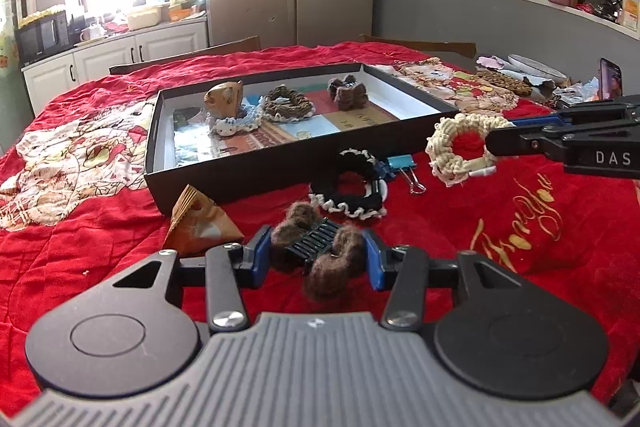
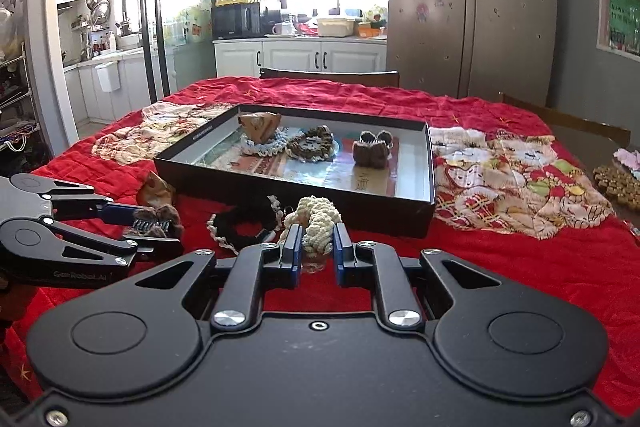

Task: Organize objects
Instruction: 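Carry the fuzzy clip and cream scrunchie over the black box with both tools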

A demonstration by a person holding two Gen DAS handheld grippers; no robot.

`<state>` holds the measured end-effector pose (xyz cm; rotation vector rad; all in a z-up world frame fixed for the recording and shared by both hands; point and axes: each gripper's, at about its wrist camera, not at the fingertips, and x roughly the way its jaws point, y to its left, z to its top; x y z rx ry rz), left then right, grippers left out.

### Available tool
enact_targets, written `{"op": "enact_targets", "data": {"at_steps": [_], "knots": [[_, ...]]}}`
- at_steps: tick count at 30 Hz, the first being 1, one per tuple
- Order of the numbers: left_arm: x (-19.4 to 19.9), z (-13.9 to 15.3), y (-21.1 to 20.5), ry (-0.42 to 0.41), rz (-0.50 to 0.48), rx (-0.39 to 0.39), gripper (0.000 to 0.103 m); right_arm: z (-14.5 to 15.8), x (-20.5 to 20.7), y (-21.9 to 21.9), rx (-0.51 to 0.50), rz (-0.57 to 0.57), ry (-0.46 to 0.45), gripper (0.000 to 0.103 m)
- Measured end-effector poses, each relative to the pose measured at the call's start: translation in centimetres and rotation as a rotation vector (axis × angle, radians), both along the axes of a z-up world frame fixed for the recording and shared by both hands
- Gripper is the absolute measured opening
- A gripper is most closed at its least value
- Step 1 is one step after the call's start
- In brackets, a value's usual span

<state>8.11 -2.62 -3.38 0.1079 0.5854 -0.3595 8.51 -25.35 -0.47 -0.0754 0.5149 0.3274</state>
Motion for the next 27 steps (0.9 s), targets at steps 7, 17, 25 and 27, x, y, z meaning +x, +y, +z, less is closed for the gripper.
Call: {"op": "enact_targets", "data": {"at_steps": [7,17,25,27], "knots": [[-0.6,0.9,-0.1,-0.018,-0.014,-0.011,0.05,1.3,-1.1,-0.1,0.005,0.012,-0.038,0.015],[-1.4,2.6,0.0,-0.052,-0.022,-0.025,0.05,3.2,-2.3,-0.3,0.021,0.024,-0.09,0.015],[-1.9,4.4,0.3,-0.094,-0.023,-0.038,0.05,4.3,-2.8,-0.6,0.033,0.024,-0.118,0.015],[-1.9,4.8,0.5,-0.104,-0.021,-0.041,0.051,4.5,-2.9,-0.5,0.034,0.024,-0.124,0.015]]}}
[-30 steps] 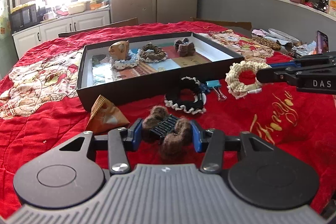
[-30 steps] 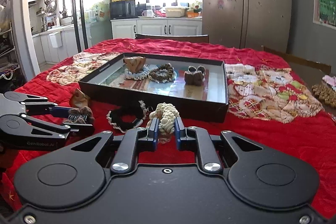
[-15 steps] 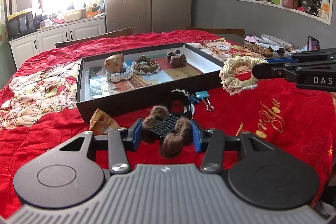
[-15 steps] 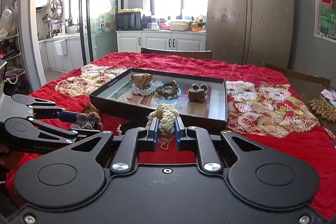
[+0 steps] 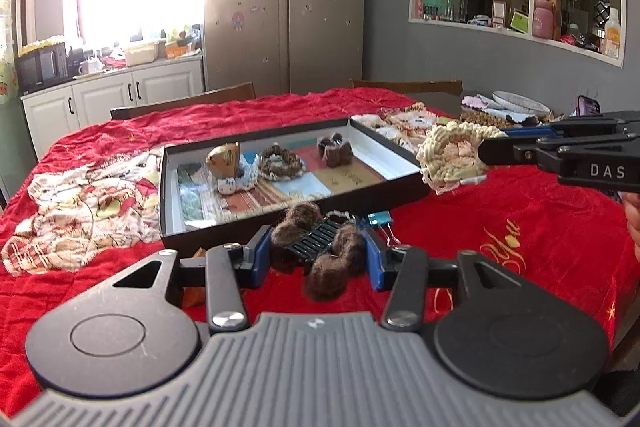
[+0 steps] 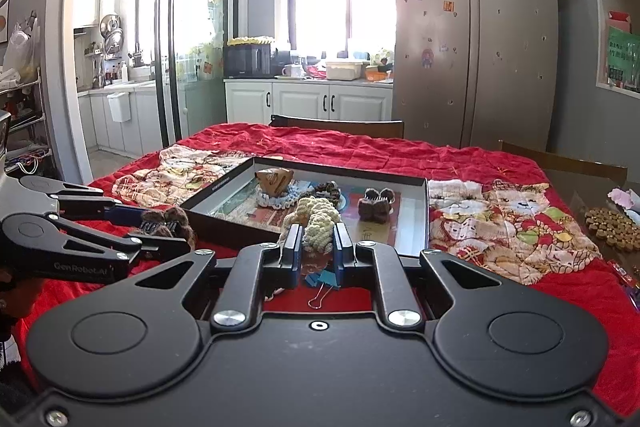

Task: Organize objects
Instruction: 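Carry the fuzzy clip and cream scrunchie over the black box with both tools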

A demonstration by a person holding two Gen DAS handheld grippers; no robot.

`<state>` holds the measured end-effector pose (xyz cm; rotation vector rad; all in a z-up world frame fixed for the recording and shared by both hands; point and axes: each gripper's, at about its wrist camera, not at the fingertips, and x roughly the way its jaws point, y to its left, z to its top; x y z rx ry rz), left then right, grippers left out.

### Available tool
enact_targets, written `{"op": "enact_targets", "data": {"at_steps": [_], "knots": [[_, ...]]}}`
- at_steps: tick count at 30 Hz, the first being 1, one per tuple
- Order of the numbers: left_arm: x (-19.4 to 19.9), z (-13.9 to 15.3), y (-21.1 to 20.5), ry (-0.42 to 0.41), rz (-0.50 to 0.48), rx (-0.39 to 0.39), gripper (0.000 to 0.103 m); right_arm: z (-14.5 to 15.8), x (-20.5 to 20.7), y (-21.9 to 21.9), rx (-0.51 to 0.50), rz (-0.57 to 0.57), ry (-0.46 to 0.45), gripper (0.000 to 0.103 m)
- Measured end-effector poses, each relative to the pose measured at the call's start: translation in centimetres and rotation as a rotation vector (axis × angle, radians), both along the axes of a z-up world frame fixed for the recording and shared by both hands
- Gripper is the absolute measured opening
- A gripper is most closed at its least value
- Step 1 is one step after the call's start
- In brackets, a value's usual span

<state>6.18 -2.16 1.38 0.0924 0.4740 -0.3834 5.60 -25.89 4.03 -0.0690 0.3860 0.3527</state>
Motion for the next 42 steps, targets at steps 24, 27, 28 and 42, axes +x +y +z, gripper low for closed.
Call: {"op": "enact_targets", "data": {"at_steps": [24,27,28,42], "knots": [[2.8,2.8,1.1,-0.041,0.046,-0.045,0.051,1.8,3.1,1.0,0.012,-0.028,-0.038,0.015],[3.8,3.0,1.3,-0.038,0.051,-0.046,0.051,2.2,4.3,1.0,0.016,-0.045,-0.046,0.015],[4.1,3.1,1.2,-0.039,0.053,-0.044,0.051,2.3,4.7,0.9,0.02,-0.051,-0.049,0.015],[10.0,3.9,0.6,-0.041,0.099,-0.051,0.051,3.2,12.3,1.0,0.044,-0.103,-0.035,0.015]]}}
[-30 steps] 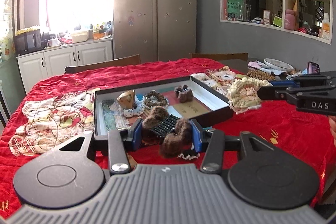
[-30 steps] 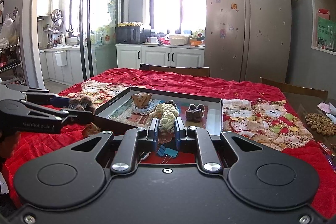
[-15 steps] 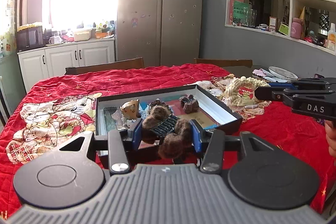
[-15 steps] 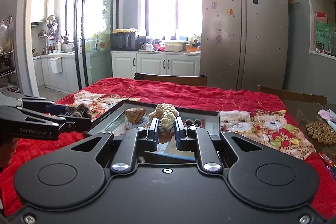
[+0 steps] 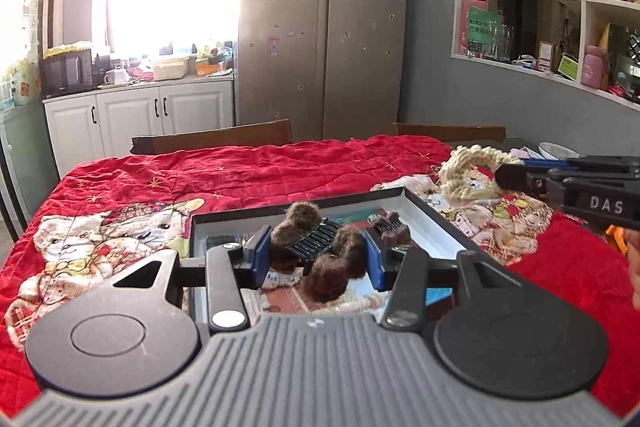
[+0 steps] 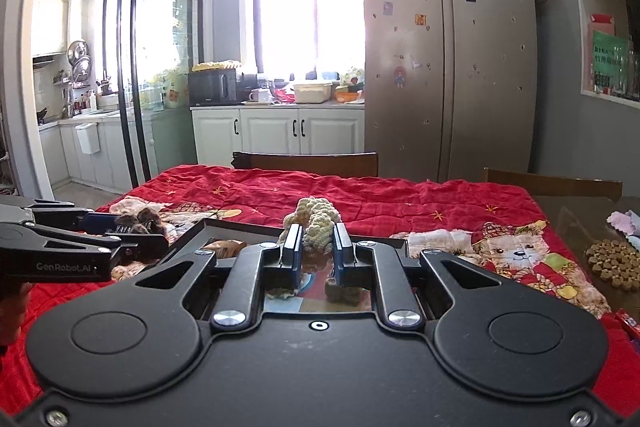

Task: Organize objects
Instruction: 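Carry the fuzzy clip and cream scrunchie over the black box with both tools, then lower both held items down into the black box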

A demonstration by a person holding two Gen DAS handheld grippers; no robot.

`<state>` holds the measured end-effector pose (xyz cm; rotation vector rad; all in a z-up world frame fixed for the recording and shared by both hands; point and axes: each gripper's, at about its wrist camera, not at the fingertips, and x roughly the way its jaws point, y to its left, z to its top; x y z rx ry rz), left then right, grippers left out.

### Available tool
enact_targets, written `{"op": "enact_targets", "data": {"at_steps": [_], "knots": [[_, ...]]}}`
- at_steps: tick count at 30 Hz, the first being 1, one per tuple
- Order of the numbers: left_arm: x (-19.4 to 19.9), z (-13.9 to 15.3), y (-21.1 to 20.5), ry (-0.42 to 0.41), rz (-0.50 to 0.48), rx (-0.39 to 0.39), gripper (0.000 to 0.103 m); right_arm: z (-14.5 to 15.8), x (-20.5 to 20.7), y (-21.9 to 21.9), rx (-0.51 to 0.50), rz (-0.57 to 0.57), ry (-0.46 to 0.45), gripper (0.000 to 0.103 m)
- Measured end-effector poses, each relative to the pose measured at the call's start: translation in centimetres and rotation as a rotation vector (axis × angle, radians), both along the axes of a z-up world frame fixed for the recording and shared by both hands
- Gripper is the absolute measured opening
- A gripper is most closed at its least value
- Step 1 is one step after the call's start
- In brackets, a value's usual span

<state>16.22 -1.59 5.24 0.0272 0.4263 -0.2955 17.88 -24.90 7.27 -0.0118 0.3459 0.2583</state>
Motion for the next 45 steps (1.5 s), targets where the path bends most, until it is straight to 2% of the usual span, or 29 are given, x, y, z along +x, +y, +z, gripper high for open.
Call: {"op": "enact_targets", "data": {"at_steps": [11,22,35,45], "knots": [[5.2,-1.3,-2.8,0.05,0.009,0.013,0.051,-1.9,7.3,-0.2,0.062,-0.058,0.077,0.015],[9.9,-3.3,-5.1,0.101,0.037,0.022,0.051,-6.1,13.2,-2.3,0.153,-0.133,0.173,0.015],[12.4,-6.0,-5.8,0.137,0.033,0.034,0.051,-9.3,16.0,-3.6,0.243,-0.144,0.219,0.015],[12.9,-6.8,-6.6,0.142,0.014,0.062,0.051,-10.7,17.1,-3.9,0.241,-0.175,0.236,0.015]]}}
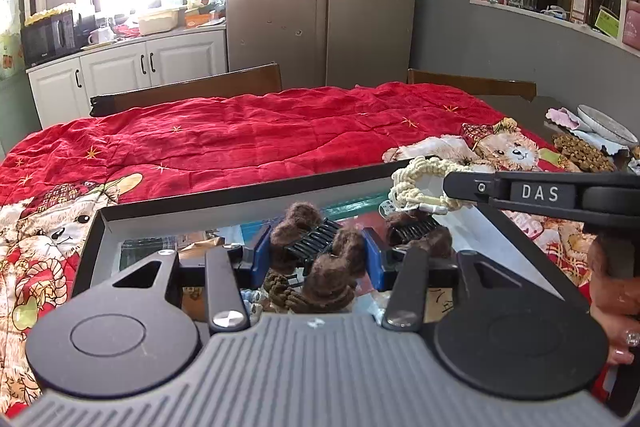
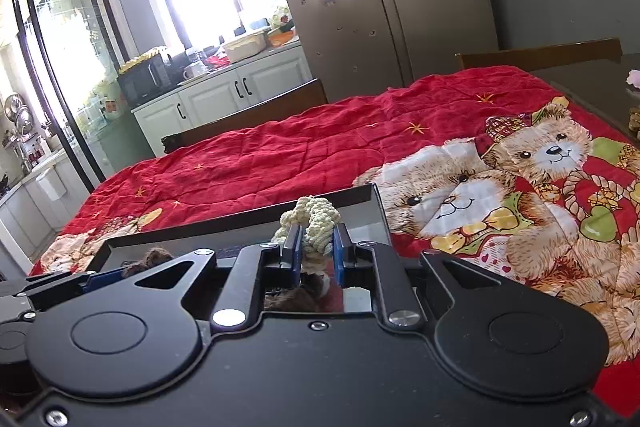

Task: Organize objects
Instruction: 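Lower both held items down into the black box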

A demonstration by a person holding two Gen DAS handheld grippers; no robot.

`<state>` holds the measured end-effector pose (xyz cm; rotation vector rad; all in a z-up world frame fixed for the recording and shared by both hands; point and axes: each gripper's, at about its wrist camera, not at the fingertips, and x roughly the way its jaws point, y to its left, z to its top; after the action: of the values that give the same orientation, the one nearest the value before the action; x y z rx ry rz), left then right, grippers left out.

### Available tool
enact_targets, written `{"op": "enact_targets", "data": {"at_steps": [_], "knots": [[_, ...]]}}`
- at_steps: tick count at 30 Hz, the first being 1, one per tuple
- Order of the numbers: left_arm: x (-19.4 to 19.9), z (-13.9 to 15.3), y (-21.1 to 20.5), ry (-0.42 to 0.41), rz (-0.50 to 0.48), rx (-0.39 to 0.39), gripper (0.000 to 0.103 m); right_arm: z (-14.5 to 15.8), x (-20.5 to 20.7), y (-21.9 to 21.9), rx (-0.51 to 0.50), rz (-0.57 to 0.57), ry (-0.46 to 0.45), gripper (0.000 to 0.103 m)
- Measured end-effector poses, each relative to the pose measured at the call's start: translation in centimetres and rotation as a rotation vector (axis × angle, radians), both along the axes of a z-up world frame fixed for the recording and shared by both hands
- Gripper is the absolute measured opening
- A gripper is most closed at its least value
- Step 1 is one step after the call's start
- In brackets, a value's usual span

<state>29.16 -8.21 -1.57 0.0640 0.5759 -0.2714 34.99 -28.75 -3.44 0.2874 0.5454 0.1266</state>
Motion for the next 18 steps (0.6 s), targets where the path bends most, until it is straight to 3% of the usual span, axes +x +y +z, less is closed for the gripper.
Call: {"op": "enact_targets", "data": {"at_steps": [18], "knots": [[0.48,-0.98,-0.23,0.025,0.012,0.033,0.052,-0.99,0.52,0.24,-0.03,0.011,0.026,0.015]]}}
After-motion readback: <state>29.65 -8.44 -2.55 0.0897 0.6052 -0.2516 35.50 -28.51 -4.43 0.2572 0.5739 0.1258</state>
